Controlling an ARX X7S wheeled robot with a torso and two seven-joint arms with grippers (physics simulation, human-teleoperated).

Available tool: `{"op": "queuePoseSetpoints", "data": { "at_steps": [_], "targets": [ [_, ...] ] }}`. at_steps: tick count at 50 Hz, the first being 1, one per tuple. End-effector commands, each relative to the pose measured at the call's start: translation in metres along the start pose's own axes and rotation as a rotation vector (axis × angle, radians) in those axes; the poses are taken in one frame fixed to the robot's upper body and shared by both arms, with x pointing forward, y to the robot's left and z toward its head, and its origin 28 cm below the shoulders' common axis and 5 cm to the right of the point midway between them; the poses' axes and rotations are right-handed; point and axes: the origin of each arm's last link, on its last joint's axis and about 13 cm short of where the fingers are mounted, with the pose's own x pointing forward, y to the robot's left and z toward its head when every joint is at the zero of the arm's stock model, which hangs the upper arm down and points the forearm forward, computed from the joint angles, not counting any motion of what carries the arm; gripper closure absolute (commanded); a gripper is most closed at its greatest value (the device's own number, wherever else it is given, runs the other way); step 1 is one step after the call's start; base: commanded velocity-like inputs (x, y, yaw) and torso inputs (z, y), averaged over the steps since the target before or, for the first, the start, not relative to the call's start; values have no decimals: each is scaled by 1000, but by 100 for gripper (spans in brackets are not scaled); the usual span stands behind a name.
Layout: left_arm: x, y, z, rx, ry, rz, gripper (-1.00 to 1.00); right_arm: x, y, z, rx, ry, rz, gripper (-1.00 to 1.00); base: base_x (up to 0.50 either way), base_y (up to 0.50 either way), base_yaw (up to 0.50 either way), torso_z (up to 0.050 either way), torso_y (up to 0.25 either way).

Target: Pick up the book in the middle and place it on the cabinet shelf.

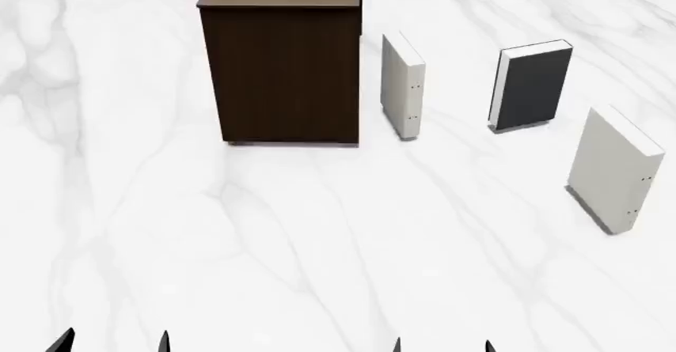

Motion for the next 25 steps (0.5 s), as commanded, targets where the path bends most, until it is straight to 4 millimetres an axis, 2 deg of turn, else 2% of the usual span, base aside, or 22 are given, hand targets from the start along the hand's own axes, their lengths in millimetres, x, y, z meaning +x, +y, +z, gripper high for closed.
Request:
{"op": "queuePoseSetpoints", "data": {
  "at_steps": [1,25],
  "targets": [
    [0,0,0,-1,0,-3,-100,1,0,-2,-3,8,-3,-100,0,0,0,0,0],
    [0,0,0,-6,4,-15,-100,0,1,-3,-6,23,-4,-100,0,0,0,0,0]
  ]
}}
